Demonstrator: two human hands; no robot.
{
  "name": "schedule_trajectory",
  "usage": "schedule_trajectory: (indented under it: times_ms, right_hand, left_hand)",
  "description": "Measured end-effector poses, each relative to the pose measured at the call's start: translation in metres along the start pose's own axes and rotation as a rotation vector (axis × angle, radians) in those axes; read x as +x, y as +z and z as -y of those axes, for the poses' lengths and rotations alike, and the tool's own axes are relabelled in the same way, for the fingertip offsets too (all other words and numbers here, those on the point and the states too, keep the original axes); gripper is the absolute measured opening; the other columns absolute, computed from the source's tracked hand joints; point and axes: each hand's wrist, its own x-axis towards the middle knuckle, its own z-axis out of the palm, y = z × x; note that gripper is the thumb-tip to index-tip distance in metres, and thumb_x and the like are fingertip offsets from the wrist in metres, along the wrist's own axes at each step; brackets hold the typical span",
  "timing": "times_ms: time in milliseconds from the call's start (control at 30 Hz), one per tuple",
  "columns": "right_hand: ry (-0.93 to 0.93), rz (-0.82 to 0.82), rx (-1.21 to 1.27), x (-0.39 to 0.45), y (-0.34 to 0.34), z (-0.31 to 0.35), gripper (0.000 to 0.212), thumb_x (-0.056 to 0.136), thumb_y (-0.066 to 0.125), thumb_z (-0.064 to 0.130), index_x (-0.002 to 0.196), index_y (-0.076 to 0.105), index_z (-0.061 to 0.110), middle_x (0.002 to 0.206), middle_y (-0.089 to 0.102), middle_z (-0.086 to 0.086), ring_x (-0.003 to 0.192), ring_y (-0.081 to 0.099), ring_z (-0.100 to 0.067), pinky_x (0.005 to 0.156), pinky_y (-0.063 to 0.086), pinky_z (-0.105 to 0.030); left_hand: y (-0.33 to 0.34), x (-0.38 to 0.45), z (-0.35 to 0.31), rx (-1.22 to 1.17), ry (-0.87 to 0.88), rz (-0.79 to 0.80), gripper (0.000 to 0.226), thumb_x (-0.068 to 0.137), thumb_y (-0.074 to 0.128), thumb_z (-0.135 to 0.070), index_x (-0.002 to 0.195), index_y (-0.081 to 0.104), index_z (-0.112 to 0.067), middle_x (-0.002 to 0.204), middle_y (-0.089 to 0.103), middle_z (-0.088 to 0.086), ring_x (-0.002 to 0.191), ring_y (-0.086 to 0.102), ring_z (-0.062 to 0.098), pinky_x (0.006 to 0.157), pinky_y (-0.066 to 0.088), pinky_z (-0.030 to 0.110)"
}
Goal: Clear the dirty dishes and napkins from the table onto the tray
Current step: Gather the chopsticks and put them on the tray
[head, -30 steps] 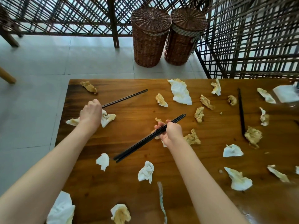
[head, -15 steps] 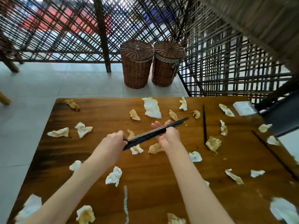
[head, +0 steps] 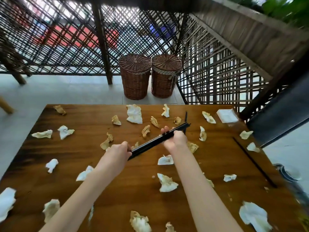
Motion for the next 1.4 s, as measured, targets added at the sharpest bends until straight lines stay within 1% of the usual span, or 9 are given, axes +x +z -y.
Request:
schedule_trajectory:
  times_ms: [67, 133, 300, 500, 667, 833, 933, 1133, 1400]
  right_hand:
    - [-0.003, -0.021, 0.018, -0.003, -0.009, 0.009, 0.024, 0.096, 0.022, 0.002, 0.090, 0.045, 0.006, 0.078, 0.049, -0.011, 0.063, 0.046, -0.019, 0.064, 0.043, -0.034]
    - [-0.002, -0.024, 0.045, -0.006, -0.016, 0.015, 0.025, 0.098, 0.027, 0.006, 0.082, 0.045, 0.009, 0.074, 0.045, -0.008, 0.062, 0.042, -0.017, 0.067, 0.041, -0.031]
    - [-0.005, -0.022, 0.036, -0.009, -0.027, 0.020, 0.023, 0.099, 0.031, 0.004, 0.086, 0.050, 0.010, 0.076, 0.042, -0.006, 0.066, 0.039, -0.016, 0.082, 0.039, -0.032]
    - [-0.020, -0.060, 0.017, -0.020, -0.037, 0.021, 0.025, 0.097, 0.027, 0.003, 0.088, 0.048, 0.012, 0.074, 0.043, -0.005, 0.065, 0.042, -0.018, 0.079, 0.039, -0.035]
    - [-0.074, -0.101, 0.023, -0.023, -0.049, 0.030, 0.025, 0.096, 0.025, 0.001, 0.095, 0.049, 0.011, 0.076, 0.045, -0.007, 0.067, 0.043, -0.019, 0.085, 0.041, -0.037]
    - [-0.107, -0.160, 0.005, -0.017, -0.074, 0.060, 0.026, 0.095, 0.024, 0.000, 0.091, 0.047, 0.012, 0.074, 0.043, -0.006, 0.063, 0.041, -0.018, 0.076, 0.041, -0.036]
    - [-0.136, -0.197, 0.015, -0.002, -0.095, 0.092, 0.026, 0.093, 0.023, -0.005, 0.089, 0.045, 0.009, 0.070, 0.040, -0.006, 0.058, 0.036, -0.017, 0.060, 0.040, -0.029]
    - [-0.119, -0.251, -0.073, 0.039, -0.142, 0.168, 0.027, 0.093, 0.022, -0.004, 0.085, 0.044, 0.010, 0.074, 0.042, -0.007, 0.064, 0.039, -0.017, 0.076, 0.040, -0.033]
    - [-0.044, -0.229, -0.156, 0.102, -0.161, 0.237, 0.026, 0.095, 0.026, -0.001, 0.083, 0.045, 0.011, 0.076, 0.044, -0.008, 0.064, 0.041, -0.017, 0.061, 0.043, -0.028]
  left_hand:
    - [0.006, -0.006, -0.011, 0.003, 0.005, 0.008, 0.012, 0.097, 0.046, -0.025, 0.102, 0.054, -0.019, 0.095, 0.061, 0.003, 0.081, 0.056, 0.018, 0.069, 0.052, 0.032]
    - [0.010, -0.011, -0.019, 0.010, 0.017, 0.015, 0.011, 0.097, 0.045, -0.026, 0.101, 0.053, -0.018, 0.096, 0.061, 0.005, 0.082, 0.055, 0.020, 0.071, 0.051, 0.033]
    - [0.010, -0.018, -0.028, 0.045, 0.073, 0.003, 0.011, 0.097, 0.047, -0.026, 0.101, 0.054, -0.017, 0.098, 0.063, 0.006, 0.084, 0.058, 0.020, 0.071, 0.050, 0.031]
    - [0.012, -0.021, -0.026, 0.050, 0.116, -0.005, 0.011, 0.096, 0.048, -0.028, 0.102, 0.053, -0.020, 0.098, 0.064, 0.002, 0.082, 0.058, 0.018, 0.069, 0.049, 0.027]
    - [0.018, -0.018, -0.033, 0.079, 0.171, -0.039, 0.011, 0.095, 0.049, -0.032, 0.103, 0.053, -0.025, 0.101, 0.066, -0.004, 0.079, 0.055, 0.011, 0.063, 0.037, 0.022]
    - [0.030, -0.012, -0.057, -0.028, 0.210, -0.026, 0.022, 0.091, 0.055, -0.037, 0.109, 0.055, -0.025, 0.102, 0.065, -0.008, 0.080, 0.054, 0.007, 0.060, 0.039, 0.018]
    - [0.043, 0.004, -0.079, -0.082, 0.185, -0.018, 0.026, 0.091, 0.056, -0.037, 0.114, 0.055, -0.024, 0.097, 0.063, -0.010, 0.082, 0.056, 0.008, 0.061, 0.041, 0.018]
    - [0.102, 0.042, -0.126, -0.142, 0.009, 0.010, 0.022, 0.090, 0.059, -0.031, 0.108, 0.059, -0.019, 0.101, 0.066, -0.001, 0.084, 0.058, 0.010, 0.067, 0.044, 0.018]
    - [0.172, 0.105, -0.189, -0.028, -0.158, 0.017, 0.008, 0.091, 0.057, -0.021, 0.085, 0.053, -0.020, 0.096, 0.063, 0.004, 0.076, 0.053, 0.016, 0.060, 0.041, 0.025]
